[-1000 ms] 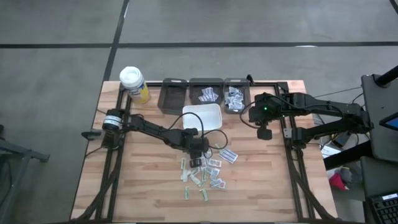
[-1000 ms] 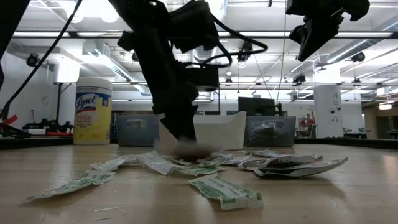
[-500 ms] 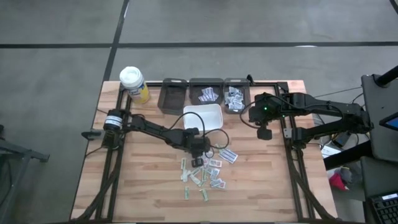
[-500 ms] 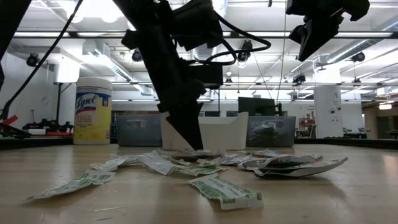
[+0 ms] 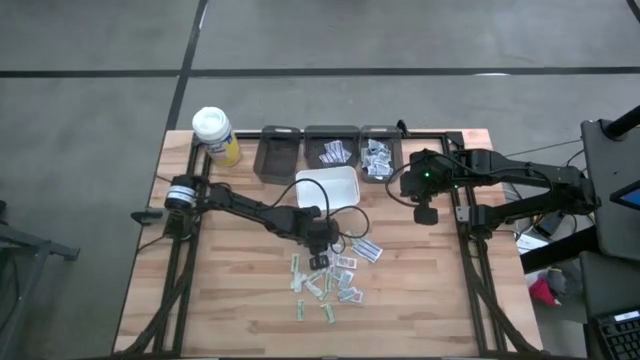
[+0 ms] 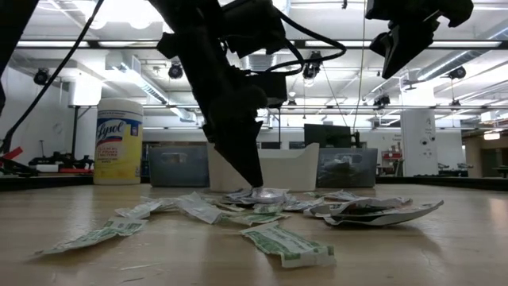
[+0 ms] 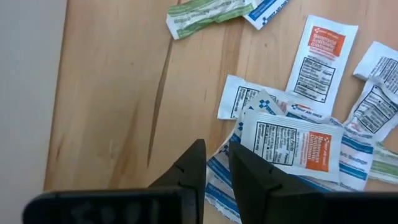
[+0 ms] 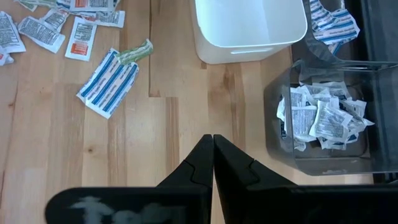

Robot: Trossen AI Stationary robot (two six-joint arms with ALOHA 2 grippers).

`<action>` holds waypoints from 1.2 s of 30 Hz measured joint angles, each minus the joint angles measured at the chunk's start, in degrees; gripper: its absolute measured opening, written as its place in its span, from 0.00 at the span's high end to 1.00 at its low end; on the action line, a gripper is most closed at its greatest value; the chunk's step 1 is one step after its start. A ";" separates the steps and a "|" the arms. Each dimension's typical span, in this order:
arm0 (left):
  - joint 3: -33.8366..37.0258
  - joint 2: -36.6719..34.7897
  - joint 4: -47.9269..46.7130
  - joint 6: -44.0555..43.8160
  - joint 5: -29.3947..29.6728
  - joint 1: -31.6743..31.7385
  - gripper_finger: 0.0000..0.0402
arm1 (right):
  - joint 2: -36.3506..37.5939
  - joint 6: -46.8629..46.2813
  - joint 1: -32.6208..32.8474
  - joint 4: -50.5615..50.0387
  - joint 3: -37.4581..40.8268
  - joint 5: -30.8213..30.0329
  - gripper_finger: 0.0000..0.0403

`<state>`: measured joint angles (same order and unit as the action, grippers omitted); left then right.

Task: Pick & Place First Aid Supplies
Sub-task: Put the blue bandage pack into the middle black bin

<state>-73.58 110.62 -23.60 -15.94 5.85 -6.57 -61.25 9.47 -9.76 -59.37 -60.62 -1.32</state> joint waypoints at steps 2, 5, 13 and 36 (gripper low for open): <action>0.00 -0.23 -0.79 -0.74 -0.07 0.00 0.84 | 0.00 0.11 0.00 0.00 0.00 0.00 0.98; 0.00 -0.29 -1.33 -1.47 -0.85 0.01 0.84 | 0.00 0.20 0.00 0.00 0.00 0.00 0.98; 0.46 -0.31 -1.45 -2.14 -3.61 0.00 0.84 | 0.00 0.20 0.00 0.02 0.00 0.00 0.98; 1.41 -0.79 -0.94 -2.11 -7.10 0.59 0.84 | 0.00 0.12 -0.01 0.10 0.00 -0.01 0.98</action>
<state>-72.17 109.83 -24.53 -18.04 -1.25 -5.97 -61.25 9.60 -9.77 -59.27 -60.62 -1.33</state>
